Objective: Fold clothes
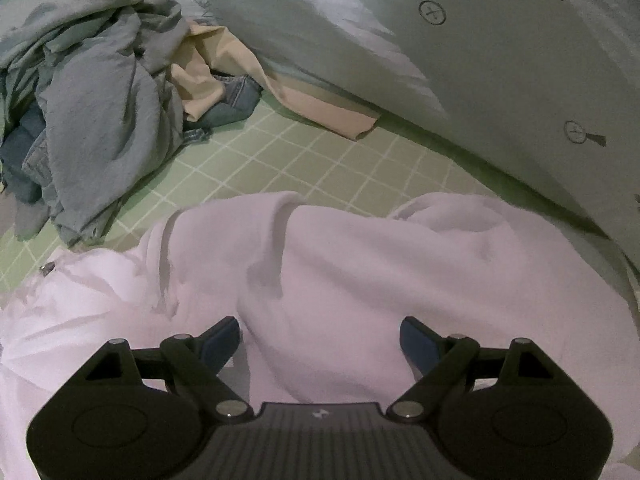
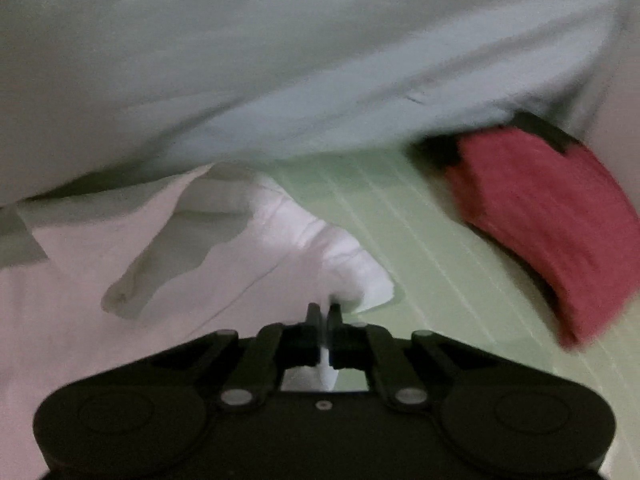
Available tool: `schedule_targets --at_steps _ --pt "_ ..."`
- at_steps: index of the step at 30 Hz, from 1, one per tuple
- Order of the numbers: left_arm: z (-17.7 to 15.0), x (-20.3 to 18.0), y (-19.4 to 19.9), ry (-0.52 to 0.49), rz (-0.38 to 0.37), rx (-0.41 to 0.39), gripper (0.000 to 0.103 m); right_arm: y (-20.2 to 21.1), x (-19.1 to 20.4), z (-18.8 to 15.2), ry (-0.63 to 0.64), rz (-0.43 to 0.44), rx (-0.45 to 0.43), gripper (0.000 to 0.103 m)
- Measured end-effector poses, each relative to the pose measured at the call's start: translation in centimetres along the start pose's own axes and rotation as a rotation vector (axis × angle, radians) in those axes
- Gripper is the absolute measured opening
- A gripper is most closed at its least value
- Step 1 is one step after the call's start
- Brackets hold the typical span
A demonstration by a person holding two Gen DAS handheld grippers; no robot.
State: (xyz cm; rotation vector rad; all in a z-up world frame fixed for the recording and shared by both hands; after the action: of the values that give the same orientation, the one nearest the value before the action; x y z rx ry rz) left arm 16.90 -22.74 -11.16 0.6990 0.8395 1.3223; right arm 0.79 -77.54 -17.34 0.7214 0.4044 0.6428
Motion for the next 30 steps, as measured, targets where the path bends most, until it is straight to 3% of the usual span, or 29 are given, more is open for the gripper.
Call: schedule_targets --at_steps 6,11,13,15,16,19,21,24,26,30 --pt "-2.1 -1.1 2.3 -0.053 -0.047 -0.008 0.088 5.7 -7.3 -7.6 -0.045 -0.088 0.04 0.003" --pt "-3.5 -2.6 3.6 -0.103 -0.08 -0.006 0.088 8.5 -8.8 -10.2 0.06 -0.085 0.046 0.005" --pt "-3.7 -3.2 4.0 -0.117 -0.086 -0.017 0.088 9.7 -8.2 -9.5 0.073 -0.094 0.007 0.01" --pt "-3.9 -3.8 4.4 -0.132 -0.087 -0.028 0.088 10.9 -7.7 -8.9 0.087 -0.102 -0.032 0.029" --pt "-3.9 -4.0 4.4 -0.133 -0.087 -0.03 0.088 11.4 -7.3 -8.6 0.097 -0.103 -0.054 0.031" --pt "-4.1 -4.3 4.3 -0.131 -0.085 -0.028 0.088 13.0 -4.0 -7.6 0.169 -0.044 -0.134 0.033" --pt "-4.1 -4.5 4.0 -0.129 -0.081 -0.022 0.088 13.2 -1.2 -7.7 0.203 0.046 -0.144 0.034" --pt "-3.9 -4.8 3.5 -0.136 -0.074 -0.013 0.088 12.0 2.3 -8.4 0.196 0.199 -0.073 0.034" --pt "-3.7 -4.9 3.2 -0.144 -0.069 -0.01 0.088 10.9 3.8 -8.8 0.171 0.255 -0.025 0.036" --pt "-3.0 -5.0 2.6 -0.16 -0.052 -0.012 0.088 8.2 4.1 -7.2 0.119 0.277 0.022 0.036"
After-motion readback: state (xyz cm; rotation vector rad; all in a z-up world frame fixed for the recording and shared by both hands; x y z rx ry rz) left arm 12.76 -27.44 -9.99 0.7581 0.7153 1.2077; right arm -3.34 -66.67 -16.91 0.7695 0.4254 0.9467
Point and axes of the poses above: each gripper's, at about its wrist camera, not at the fingertips, and y roughly against the way its jaws point, x to its left, z to its top, the point moved 6 cm from there along -y, roughly the way its jaws point, and after that the axes turned 1 degree about -z, right-handed, at the moved point
